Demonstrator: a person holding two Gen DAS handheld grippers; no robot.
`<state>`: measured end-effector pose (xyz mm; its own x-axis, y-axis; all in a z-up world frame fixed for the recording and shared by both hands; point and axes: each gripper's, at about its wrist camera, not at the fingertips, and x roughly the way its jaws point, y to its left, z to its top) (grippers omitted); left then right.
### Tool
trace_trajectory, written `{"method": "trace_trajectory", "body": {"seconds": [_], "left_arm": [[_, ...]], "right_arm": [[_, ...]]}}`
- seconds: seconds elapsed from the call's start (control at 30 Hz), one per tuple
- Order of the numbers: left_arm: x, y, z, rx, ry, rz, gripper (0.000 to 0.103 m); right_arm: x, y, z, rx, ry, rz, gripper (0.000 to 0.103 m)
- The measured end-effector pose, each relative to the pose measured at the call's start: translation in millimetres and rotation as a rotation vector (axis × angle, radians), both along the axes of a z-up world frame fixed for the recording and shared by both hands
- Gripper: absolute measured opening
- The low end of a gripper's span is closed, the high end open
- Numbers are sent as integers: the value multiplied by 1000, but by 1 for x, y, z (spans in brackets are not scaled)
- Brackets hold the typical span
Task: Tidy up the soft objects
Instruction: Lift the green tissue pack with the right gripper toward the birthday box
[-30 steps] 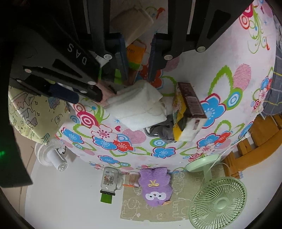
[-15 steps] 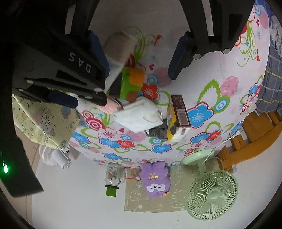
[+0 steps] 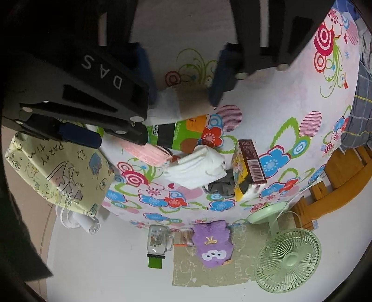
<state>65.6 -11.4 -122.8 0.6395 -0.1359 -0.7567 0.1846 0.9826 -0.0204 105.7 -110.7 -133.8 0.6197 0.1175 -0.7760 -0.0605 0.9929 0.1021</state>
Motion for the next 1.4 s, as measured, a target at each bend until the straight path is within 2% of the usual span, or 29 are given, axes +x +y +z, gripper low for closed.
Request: {"method": "trace_trajectory", "body": {"seconds": [0.03,0.1,0.17,0.3,0.57,0.7,1.1,1.23,1.33,1.4], "left_arm": [[1,0,-1,2,6,-1,38],[2,-2,-4,7,12,-4,22],[2,-2,-6,6,14,-9,12],[2,-3,-9,2,21,-20,5],[0,12,-2,5,-11,26,4],[-1,20,-2,22,-16,53,4],[10,37,-16,50,27,95,4],[13,39,-22,46,47,87,5],[13,40,-22,39,44,83,6],[14,42,-22,32,43,83,13]], "right_arm": [[0,0,0,0,-1,-1,64],[0,1,0,0,0,0,64],[1,2,-1,1,8,6,65],[2,3,-3,28,25,9,65],[1,18,-3,20,19,50,65],[2,22,-3,-5,3,43,81],[21,41,-20,-6,57,70,84],[25,45,-24,3,59,63,90],[28,44,-27,28,66,48,94],[29,44,-28,39,67,47,94]]}}
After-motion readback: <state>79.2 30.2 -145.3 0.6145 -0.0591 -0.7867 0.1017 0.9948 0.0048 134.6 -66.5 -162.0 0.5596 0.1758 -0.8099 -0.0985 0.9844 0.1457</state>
